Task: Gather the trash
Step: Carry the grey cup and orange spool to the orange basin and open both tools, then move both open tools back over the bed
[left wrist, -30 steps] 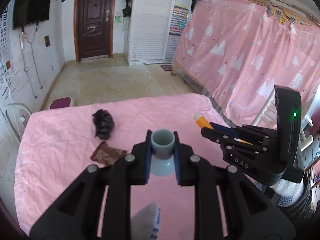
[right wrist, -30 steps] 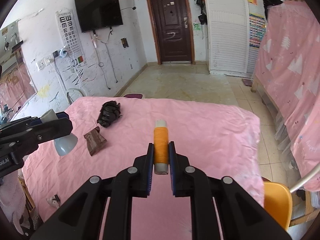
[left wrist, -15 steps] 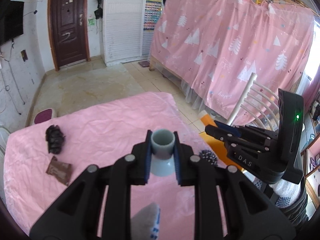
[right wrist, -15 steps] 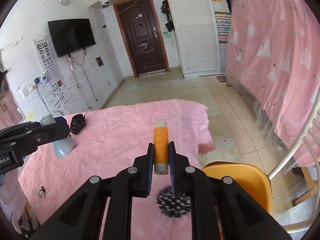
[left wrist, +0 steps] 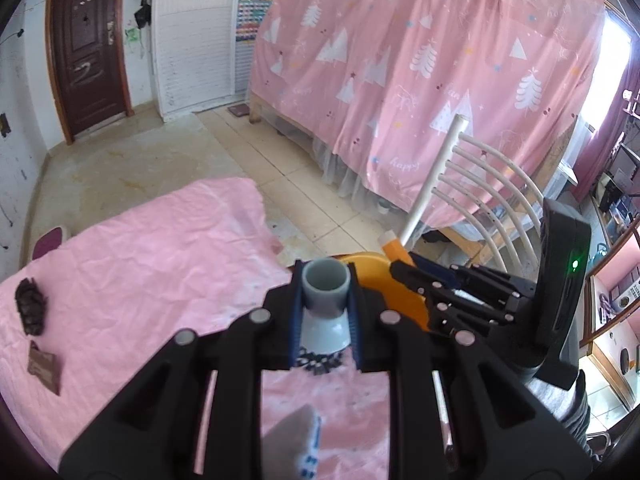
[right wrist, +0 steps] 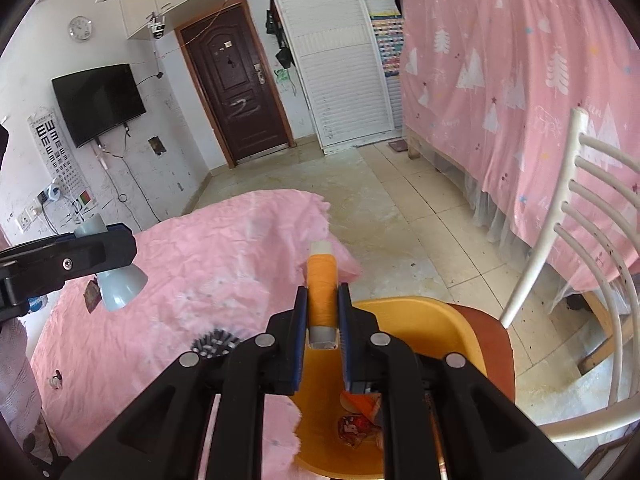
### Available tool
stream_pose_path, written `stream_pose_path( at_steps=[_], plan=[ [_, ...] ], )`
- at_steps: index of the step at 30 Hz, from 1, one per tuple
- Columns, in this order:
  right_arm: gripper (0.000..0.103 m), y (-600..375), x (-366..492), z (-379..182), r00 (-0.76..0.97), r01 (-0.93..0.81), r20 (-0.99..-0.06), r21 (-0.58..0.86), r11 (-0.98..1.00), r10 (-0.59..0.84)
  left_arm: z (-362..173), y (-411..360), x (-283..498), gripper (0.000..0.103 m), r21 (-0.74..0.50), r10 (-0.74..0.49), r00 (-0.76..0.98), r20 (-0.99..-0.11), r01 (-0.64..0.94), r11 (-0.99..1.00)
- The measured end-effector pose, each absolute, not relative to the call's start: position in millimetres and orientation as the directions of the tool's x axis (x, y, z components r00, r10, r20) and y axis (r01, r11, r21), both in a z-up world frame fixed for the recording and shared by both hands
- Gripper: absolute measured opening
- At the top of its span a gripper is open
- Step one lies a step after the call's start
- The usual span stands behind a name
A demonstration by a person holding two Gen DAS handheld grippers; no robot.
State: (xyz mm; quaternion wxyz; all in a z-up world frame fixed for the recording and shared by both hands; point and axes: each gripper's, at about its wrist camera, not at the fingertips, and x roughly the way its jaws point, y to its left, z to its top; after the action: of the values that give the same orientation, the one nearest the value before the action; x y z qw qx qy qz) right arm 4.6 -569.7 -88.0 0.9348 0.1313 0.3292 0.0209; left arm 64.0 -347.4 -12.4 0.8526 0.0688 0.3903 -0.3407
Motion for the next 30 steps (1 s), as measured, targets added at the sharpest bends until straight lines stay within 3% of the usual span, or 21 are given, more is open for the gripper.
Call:
stream_pose_path(
  at_steps=[13,14,16,24,27,30],
  plan=[
    [0.005,-604,10,-126,0.748,0.109,-0.649,0.328,0.938,0.14,-44,-410,76,0.019,-0.194,-0.533,0.395,-0.748,0.638,0.745],
    [0.006,-606,9,-127,0.747,0.114,-0.65,0.332,0.936,0.139,-46,-412,77,0.023,-0.2,-0.531,0.393,-0.751,0.631,0.749],
    [0.006,-609,11,-130,0.745,0.122,-0.653,0.335,0.934,0.137,-50,-412,81,0.066,-0.226,-0.538,0.381,-0.752,0.618,0.753],
    [0.012,-606,12,-130,0.741,0.124,-0.658,0.33,0.936,0.134,-49,-402,83,0.068,-0.23,-0.533,0.389,-0.752,0.602,0.764],
    [0.021,-600,14,-123,0.743,0.121,-0.658,0.314,0.942,0.124,-45,-393,83,0.068,-0.236,-0.535,0.394,-0.748,0.596,0.768],
    [0.039,-595,14,-114,0.752,0.12,-0.65,0.295,0.948,0.107,-41,-381,86,0.068,-0.251,-0.544,0.398,-0.739,0.587,0.77]
  ],
)
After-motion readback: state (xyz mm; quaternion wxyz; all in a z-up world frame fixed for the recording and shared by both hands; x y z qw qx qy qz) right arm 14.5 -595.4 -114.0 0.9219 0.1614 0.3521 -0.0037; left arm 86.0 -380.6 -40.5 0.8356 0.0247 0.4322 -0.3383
